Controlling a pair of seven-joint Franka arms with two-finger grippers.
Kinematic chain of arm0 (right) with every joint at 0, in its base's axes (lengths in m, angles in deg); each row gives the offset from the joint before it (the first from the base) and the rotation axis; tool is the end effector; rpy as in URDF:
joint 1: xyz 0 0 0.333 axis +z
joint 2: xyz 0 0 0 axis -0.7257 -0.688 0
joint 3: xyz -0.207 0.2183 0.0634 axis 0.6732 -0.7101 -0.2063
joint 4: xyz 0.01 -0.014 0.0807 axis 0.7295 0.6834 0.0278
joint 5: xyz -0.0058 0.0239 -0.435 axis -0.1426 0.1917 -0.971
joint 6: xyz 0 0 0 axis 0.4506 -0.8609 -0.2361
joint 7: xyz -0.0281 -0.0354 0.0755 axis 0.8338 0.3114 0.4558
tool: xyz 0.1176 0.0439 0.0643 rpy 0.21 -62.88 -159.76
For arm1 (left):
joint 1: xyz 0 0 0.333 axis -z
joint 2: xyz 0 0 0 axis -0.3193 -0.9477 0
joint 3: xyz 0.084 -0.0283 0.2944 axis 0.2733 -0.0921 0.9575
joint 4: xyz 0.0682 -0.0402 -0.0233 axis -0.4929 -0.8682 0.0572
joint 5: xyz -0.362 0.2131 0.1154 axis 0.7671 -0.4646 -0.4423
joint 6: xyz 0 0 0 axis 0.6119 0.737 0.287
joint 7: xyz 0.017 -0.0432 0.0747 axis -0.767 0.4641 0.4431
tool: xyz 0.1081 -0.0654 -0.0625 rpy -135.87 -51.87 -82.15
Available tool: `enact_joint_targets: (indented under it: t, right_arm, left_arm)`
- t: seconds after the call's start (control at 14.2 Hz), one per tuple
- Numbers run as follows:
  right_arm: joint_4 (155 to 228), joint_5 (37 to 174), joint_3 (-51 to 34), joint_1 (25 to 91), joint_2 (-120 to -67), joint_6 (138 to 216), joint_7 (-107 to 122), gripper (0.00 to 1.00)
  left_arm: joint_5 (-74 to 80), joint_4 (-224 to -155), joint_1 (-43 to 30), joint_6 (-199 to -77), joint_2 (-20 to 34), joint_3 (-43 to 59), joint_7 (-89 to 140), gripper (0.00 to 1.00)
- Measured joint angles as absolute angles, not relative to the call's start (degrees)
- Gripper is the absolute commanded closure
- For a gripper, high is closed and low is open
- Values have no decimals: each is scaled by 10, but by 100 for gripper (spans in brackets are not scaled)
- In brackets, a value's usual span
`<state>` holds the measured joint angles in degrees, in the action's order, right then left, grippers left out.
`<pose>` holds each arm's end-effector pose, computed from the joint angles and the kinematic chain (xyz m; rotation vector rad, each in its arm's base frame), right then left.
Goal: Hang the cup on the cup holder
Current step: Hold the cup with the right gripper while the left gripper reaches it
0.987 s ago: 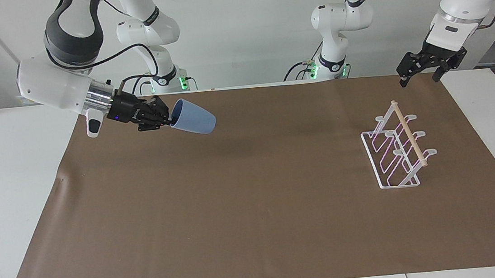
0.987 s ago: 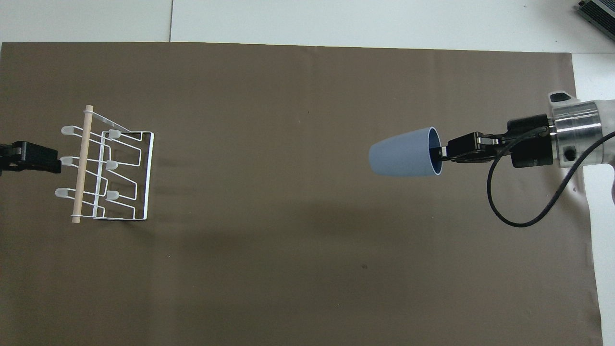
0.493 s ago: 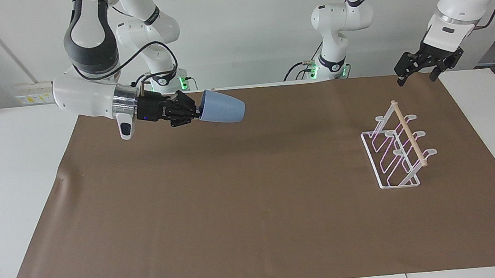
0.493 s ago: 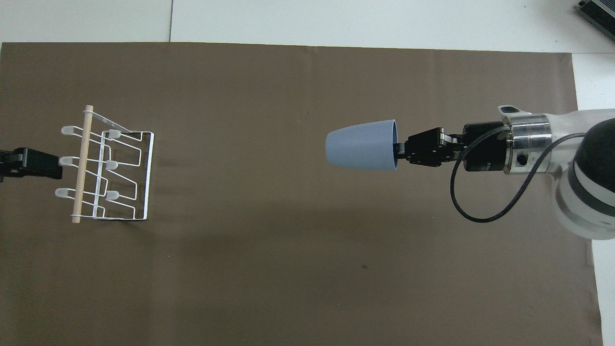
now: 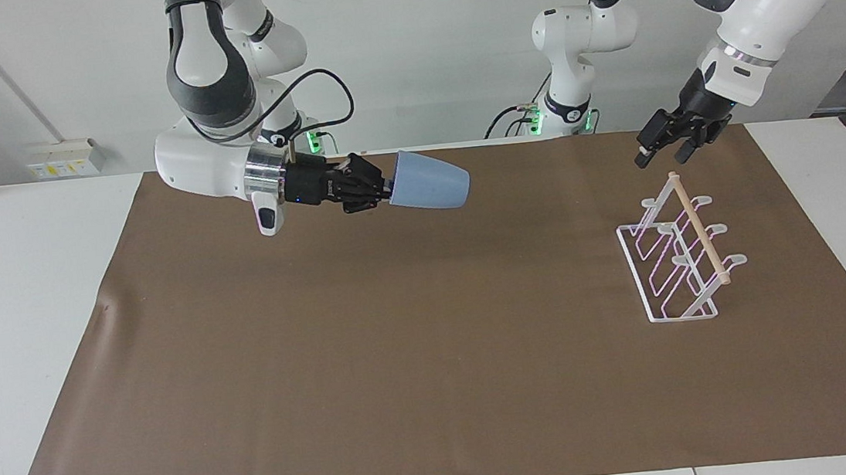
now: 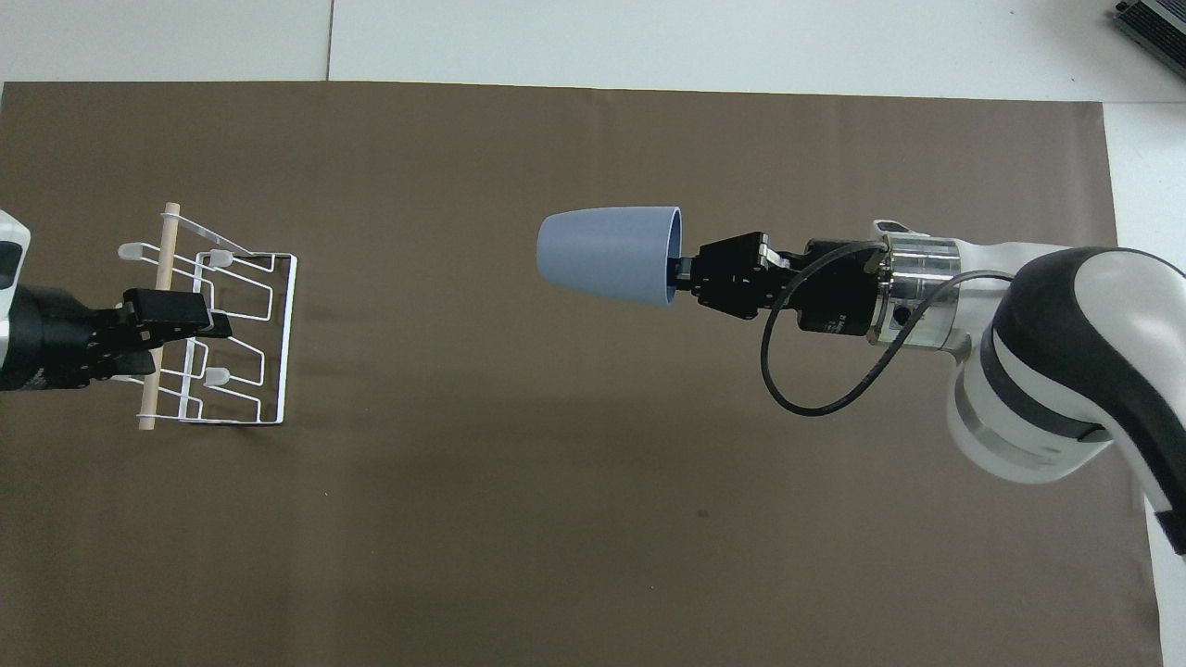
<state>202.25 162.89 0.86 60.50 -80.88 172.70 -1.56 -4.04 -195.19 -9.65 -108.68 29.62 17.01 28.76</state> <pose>0.6043 0.2207 0.4523 -1.7566 0.2444 -0.0132 0.5492 -0.0631 0.5166 2.7533 0.4910 0.0620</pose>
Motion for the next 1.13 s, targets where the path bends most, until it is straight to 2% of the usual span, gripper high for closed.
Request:
enact_joint_targets:
  t: [0.49, 0.85, 1.13]
  right_arm:
    - [2035, 1702, 8, 637, -810, 1741, -41, 100]
    - [2047, 1703, 9, 657, -811, 1766, -41, 100]
    - [2052, 1703, 8, 663, -811, 1779, -41, 100]
  left_arm:
    - [63, -1993, -85, -1260, 305, 65, 631, 0]
    - [77, -2003, -91, -1388, 305, -42, 893, 0]
    - [80, -2004, -94, -1471, 301, -81, 1008, 0]
